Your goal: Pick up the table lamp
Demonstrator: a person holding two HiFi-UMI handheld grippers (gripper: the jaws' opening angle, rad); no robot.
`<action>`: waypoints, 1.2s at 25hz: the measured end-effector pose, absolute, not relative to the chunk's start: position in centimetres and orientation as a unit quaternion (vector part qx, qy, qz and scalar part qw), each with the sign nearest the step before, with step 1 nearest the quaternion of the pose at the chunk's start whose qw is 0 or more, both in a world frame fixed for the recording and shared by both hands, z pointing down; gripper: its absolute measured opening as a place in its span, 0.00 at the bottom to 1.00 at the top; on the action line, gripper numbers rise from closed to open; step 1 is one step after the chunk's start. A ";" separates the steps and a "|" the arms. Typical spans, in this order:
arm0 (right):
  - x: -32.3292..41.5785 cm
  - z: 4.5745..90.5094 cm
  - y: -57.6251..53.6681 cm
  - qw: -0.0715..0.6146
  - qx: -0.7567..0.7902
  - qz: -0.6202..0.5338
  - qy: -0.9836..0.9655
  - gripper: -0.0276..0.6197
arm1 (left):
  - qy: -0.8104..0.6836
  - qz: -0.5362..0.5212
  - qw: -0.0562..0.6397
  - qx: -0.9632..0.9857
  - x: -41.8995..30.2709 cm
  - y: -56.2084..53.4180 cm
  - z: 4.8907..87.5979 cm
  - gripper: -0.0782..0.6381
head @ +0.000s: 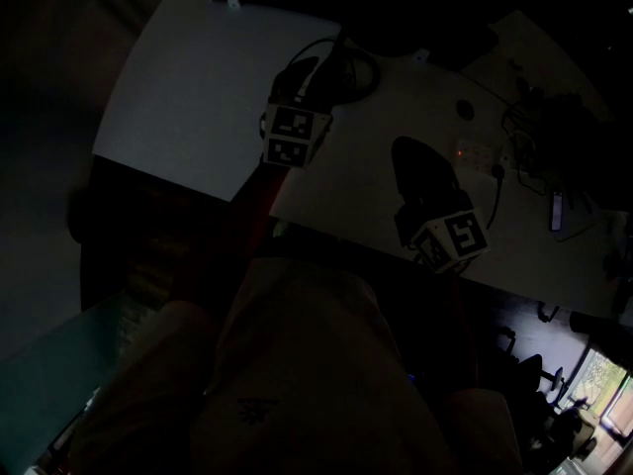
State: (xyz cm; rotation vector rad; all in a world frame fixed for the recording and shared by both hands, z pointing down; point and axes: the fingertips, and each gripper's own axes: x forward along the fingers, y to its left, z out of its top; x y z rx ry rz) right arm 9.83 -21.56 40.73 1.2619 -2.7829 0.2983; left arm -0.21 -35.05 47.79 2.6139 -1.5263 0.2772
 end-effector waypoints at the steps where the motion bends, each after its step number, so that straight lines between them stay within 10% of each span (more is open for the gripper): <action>1: 9.9 40.8 -21.6 0.036 0.406 0.097 -0.908 0.05 | -0.507 0.091 0.049 0.856 -0.4 -35.0 48.0 0.37; 30: 14.8 43.3 -24.9 0.037 0.324 0.132 -0.936 0.05 | -0.664 0.083 0.043 0.742 0.7 -37.9 49.1 0.31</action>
